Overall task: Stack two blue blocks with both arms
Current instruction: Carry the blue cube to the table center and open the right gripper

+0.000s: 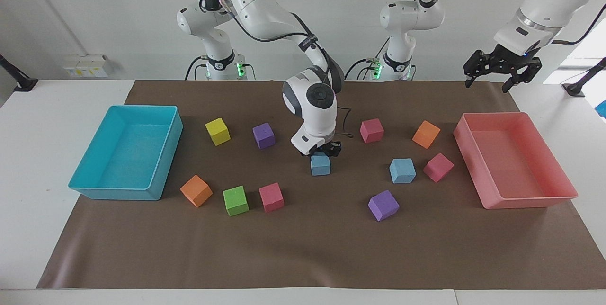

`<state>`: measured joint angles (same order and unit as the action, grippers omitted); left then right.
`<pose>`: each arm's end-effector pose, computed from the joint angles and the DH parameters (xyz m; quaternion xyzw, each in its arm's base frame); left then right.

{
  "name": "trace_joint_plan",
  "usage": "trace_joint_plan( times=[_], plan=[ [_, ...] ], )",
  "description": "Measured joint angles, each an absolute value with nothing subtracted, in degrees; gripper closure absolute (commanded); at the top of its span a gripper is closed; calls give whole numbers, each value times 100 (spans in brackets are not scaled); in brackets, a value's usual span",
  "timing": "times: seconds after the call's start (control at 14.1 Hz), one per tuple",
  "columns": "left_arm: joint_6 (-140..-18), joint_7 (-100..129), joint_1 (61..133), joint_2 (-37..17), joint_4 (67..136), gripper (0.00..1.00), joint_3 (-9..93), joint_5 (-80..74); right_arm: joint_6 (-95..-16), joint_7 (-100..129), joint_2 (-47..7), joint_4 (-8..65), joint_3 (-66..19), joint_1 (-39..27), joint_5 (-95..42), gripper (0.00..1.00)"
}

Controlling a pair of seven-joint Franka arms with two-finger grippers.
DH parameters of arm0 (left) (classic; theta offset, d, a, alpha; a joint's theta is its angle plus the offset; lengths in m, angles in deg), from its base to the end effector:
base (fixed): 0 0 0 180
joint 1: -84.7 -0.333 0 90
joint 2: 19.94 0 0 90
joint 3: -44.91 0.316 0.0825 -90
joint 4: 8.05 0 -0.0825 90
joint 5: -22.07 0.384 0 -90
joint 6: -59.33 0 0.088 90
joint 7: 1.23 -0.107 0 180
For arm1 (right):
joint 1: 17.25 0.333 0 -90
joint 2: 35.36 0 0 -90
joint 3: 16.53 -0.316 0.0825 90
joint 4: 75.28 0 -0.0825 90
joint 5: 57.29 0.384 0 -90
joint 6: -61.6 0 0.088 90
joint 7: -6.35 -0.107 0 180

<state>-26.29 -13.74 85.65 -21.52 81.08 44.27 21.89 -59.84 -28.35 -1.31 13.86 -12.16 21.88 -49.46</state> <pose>0.5380 -0.0154 0.6401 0.9923 -0.1228 -0.0166 0.0030 0.5645 0.4085 0.2989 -0.9988 0.0297 0.0322 0.0219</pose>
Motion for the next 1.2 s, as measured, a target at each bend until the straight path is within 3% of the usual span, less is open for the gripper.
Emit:
trace_joint_plan(
  times=[0.35, 0.92, 1.2],
  plan=[
    [-2632, -1374, 8566, -2152, 8108, 0, 4414, 2189, -5979, -2778, -181, 1415, -1219, 2199, -4949, 0],
    [-2632, -1375, 8566, -2152, 8108, 0, 4405, 2189, -5511, -2659, -975, 1455, -1193, 2126, -4959, 0],
    [-2633, -1376, 8566, -2153, 8108, 0, 4387, 2189, -5511, -2035, -1218, 1463, -1169, 1758, -4954, 0]
  ],
)
